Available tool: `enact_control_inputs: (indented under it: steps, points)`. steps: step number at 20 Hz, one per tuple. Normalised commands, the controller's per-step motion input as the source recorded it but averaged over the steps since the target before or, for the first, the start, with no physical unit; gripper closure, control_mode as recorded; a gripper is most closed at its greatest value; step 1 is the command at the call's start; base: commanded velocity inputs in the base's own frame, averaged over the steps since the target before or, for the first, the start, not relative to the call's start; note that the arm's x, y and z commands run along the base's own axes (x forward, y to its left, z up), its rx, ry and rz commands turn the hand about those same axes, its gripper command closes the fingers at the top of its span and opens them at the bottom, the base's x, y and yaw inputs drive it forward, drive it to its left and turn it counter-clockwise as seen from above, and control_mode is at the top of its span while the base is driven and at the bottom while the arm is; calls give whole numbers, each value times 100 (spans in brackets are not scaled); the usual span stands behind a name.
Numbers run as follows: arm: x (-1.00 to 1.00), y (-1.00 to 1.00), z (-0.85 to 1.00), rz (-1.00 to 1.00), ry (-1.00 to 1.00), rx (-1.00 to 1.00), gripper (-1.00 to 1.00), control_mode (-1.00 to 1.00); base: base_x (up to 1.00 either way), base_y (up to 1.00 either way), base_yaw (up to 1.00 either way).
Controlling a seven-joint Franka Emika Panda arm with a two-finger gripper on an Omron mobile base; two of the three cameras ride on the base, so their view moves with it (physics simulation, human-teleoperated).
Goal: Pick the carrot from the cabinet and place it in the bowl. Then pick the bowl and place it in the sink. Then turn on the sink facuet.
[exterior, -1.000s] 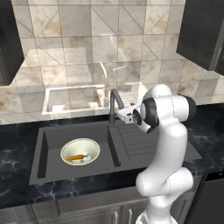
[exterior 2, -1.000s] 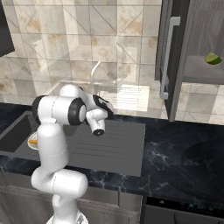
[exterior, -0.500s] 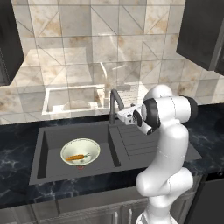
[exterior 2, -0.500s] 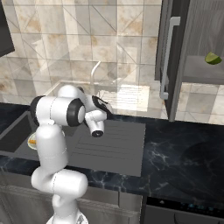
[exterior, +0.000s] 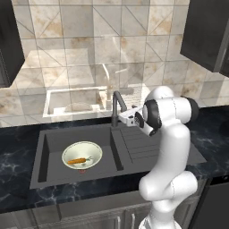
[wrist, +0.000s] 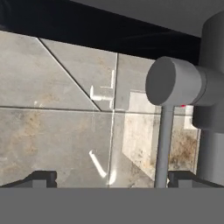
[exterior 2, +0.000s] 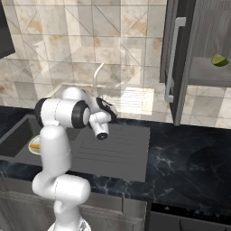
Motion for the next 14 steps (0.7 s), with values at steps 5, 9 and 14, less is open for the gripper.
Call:
enact_control_inputs:
  steps: [5,9,14]
  points:
    - [30,0,-13,3,0,0,-100,-100,0,0,0]
    - [32,0,-18,2,0,0,-100,-100,0,0,0]
    - [33,0,-20,0,0,0,-100,-100,0,0,0]
